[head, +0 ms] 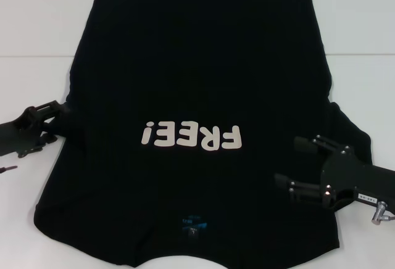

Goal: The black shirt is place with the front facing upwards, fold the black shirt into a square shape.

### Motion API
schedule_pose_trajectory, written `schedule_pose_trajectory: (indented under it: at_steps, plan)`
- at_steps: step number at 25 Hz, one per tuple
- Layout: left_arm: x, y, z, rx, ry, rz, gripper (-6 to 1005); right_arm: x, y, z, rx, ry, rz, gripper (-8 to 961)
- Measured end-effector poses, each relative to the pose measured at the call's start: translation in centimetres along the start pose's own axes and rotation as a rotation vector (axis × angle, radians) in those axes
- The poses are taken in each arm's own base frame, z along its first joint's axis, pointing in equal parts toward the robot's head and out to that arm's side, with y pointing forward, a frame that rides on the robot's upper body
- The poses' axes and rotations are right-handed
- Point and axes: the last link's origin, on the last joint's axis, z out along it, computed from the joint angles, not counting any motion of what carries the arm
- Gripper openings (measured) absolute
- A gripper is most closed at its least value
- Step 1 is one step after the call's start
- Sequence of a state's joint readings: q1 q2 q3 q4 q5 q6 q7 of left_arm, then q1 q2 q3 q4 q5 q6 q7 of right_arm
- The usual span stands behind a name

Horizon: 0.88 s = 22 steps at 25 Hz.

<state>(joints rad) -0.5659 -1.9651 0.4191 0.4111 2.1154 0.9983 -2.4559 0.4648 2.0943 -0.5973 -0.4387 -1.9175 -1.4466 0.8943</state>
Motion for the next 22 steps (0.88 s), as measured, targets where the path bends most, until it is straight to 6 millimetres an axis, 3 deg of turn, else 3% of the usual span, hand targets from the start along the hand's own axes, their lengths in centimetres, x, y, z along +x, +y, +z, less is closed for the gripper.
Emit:
schedule_pose_trajectory:
  at_steps: [12, 19, 22]
  plan:
    - [0.5, 2.7, 1.5, -0.047, 0.012, 0.035, 829, 0.0, 0.3, 0.0, -0.008, -0.007, 0.007, 942]
    - [-0.7, 7.2, 3.2, -0.23, -0.025, 0.124, 828, 0.0, 0.2, 0.0, -0.006, -0.008, 0.007, 942]
    - [-1.6, 9.1, 2.5, -0.353, -0.099, 0.236, 828, 0.0, 0.0, -0.3, 0.017, -0.021, 0.027, 941]
